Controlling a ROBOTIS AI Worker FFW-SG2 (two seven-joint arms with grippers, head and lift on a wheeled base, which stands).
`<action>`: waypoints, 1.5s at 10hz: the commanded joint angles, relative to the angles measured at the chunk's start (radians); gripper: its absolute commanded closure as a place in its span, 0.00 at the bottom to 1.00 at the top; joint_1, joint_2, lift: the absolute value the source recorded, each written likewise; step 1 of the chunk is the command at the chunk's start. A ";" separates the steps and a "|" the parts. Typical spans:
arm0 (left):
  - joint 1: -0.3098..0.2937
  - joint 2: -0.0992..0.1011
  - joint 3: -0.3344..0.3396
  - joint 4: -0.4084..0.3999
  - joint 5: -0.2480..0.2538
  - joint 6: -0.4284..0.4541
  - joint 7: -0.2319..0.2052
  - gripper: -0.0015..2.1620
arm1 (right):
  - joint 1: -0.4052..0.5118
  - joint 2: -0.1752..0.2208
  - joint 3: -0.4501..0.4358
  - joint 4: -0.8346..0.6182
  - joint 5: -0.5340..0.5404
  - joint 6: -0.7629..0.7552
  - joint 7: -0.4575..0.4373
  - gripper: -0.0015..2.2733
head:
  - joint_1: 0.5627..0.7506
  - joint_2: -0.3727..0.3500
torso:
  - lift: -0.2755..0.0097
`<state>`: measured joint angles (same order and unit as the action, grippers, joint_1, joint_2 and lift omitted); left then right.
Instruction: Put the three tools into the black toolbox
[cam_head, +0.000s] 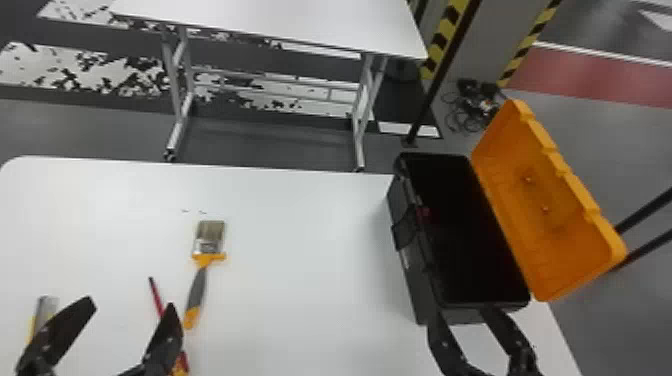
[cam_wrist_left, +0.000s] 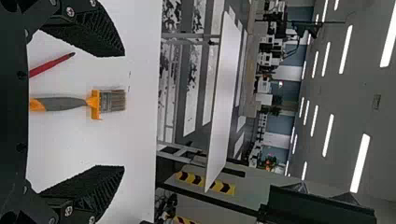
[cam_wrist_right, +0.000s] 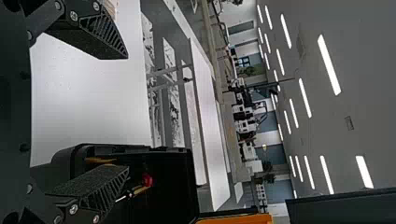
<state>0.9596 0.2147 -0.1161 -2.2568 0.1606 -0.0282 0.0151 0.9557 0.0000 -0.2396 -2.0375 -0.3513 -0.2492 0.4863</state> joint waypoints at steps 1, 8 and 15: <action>-0.006 0.000 -0.005 0.010 0.007 0.000 0.006 0.07 | 0.000 0.001 0.000 0.000 0.000 0.000 0.000 0.07 | 0.70 0.21 | 0.79; -0.079 0.003 -0.096 0.060 0.043 0.080 0.187 0.07 | -0.002 0.001 0.005 0.000 0.006 0.000 0.000 0.07 | 0.70 0.23 | 0.79; -0.205 0.006 -0.229 0.191 0.097 0.144 0.490 0.07 | -0.002 0.001 0.011 0.008 0.005 -0.006 0.011 0.07 | 0.70 0.19 | 0.79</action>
<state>0.7597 0.2239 -0.3498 -2.0758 0.2488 0.0975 0.5049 0.9542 0.0000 -0.2300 -2.0306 -0.3466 -0.2552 0.4970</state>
